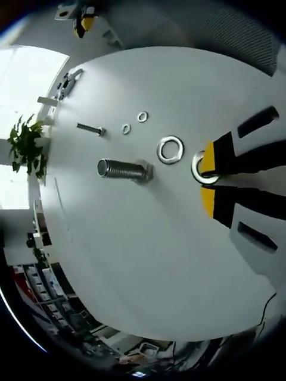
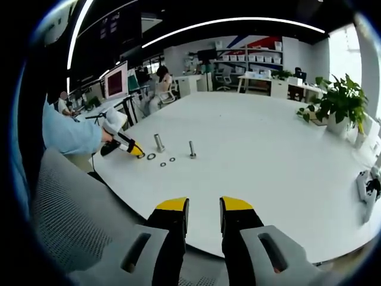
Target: Place the washer onto the threaded stud by aligning its center hole with the stud, sliding it down to the base, and recovering from edge contact or off-axis alignment until the washer reaches the visible bottom stop.
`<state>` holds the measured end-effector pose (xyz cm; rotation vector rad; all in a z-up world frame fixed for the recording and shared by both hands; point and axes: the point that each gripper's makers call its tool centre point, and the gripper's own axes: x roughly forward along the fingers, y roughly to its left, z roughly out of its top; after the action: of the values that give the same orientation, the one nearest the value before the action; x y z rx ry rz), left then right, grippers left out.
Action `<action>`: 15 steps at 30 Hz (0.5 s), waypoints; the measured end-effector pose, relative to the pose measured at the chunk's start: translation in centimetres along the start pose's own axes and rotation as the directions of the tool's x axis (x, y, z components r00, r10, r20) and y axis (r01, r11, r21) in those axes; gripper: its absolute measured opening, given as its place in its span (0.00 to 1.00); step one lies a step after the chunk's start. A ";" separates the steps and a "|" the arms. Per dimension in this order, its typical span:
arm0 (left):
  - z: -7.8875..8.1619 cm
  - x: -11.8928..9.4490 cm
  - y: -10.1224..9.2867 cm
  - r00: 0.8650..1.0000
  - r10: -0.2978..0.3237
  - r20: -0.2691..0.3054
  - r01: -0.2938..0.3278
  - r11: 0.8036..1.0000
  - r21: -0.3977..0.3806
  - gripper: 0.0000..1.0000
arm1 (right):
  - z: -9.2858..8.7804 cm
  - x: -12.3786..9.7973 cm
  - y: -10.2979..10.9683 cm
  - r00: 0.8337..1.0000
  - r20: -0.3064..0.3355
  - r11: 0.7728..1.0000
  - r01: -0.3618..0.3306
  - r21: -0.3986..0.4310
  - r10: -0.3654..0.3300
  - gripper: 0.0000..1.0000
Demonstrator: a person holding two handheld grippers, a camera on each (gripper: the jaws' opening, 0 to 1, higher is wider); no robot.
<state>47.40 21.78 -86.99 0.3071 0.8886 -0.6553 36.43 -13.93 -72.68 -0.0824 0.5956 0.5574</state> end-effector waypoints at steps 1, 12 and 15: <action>0.0 0.0 -0.1 1.000 0.000 0.005 0.000 1.000 0.002 0.03 | 0.0 0.0 0.0 1.000 0.000 1.000 0.000 0.000 0.000 0.23; 0.0 -0.2 -0.5 1.000 0.017 -0.002 -0.017 1.000 -0.018 0.02 | 0.2 -0.1 -0.1 1.000 0.006 1.000 0.004 0.005 -0.004 0.23; 0.1 -0.6 -0.5 1.000 0.014 0.003 -0.013 0.999 -0.029 0.02 | 0.1 -0.1 -0.2 1.000 0.006 1.000 0.004 0.005 -0.004 0.23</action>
<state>46.86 21.56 -86.44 0.2858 0.8915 -0.6299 36.50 -14.18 -72.57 -0.0768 0.5906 0.5521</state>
